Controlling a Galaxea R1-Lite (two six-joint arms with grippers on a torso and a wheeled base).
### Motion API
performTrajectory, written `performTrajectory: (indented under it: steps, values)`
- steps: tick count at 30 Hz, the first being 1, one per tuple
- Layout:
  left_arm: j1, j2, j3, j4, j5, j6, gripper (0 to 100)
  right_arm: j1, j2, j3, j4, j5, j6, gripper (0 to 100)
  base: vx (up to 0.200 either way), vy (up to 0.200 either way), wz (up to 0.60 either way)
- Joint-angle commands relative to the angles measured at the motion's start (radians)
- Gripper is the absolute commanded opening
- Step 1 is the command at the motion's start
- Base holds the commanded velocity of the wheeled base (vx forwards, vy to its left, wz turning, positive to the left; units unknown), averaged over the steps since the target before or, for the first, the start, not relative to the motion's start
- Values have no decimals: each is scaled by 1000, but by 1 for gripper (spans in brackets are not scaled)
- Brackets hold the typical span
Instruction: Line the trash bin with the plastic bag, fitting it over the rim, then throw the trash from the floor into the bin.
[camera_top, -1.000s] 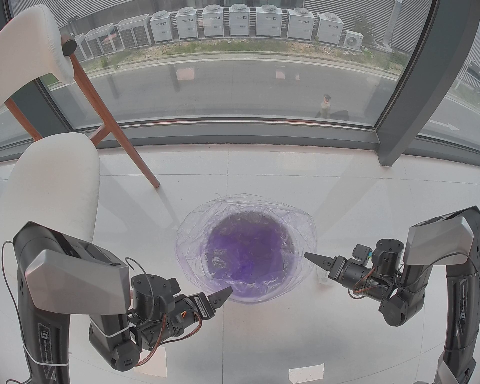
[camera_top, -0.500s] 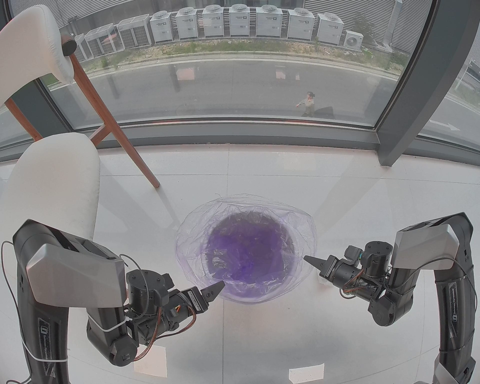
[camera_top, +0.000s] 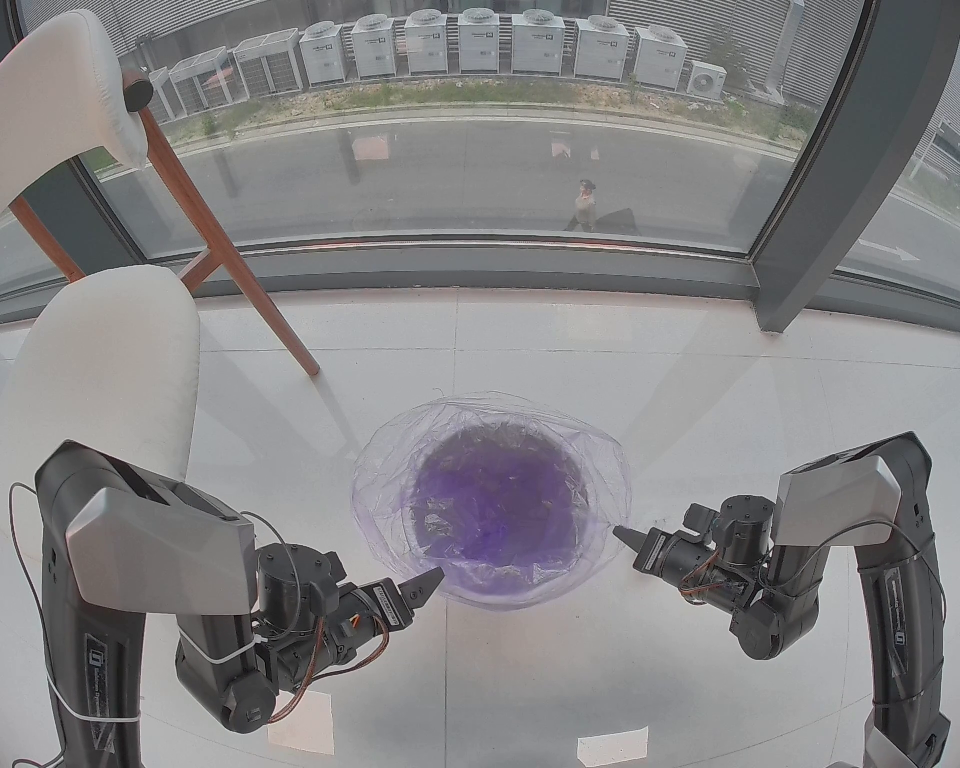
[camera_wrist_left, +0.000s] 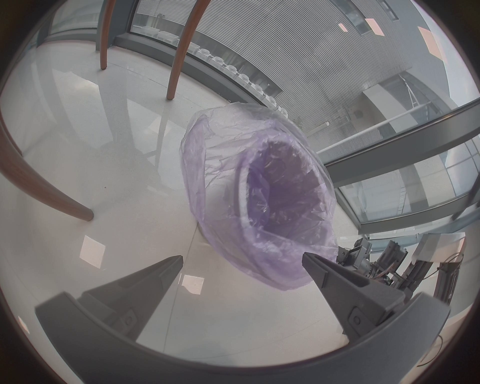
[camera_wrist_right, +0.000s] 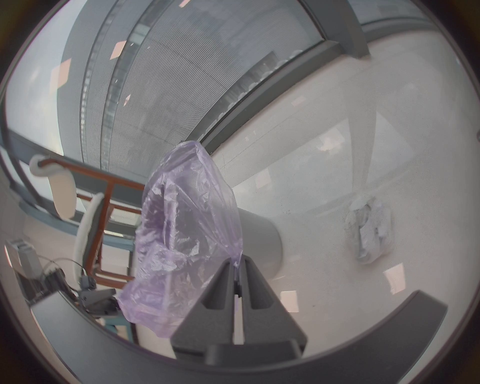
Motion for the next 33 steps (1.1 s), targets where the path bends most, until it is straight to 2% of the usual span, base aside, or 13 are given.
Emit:
performTrajectory:
  steps: [1, 6, 9, 12, 33]
  values:
    - [1, 52, 7, 0, 6, 36, 100, 0, 48, -7, -12, -18, -66, 0, 0, 0, 0]
    - [4, 94, 1, 0, 26, 53, 100, 2, 58, -8, -10, -24, -110, 0, 0, 0, 0]
    - [10, 113, 1, 0, 31, 53, 100, 3, 63, -4, -9, -42, -184, 0, 0, 0, 0]
    - [10, 118, -2, 0, 31, 53, 100, 3, 72, -5, -10, -44, -217, 0, 0, 0, 0]
    - [76, 169, -125, 0, 22, 47, 100, 5, 77, -2, -12, -44, -222, 0, 0, 0, 0]
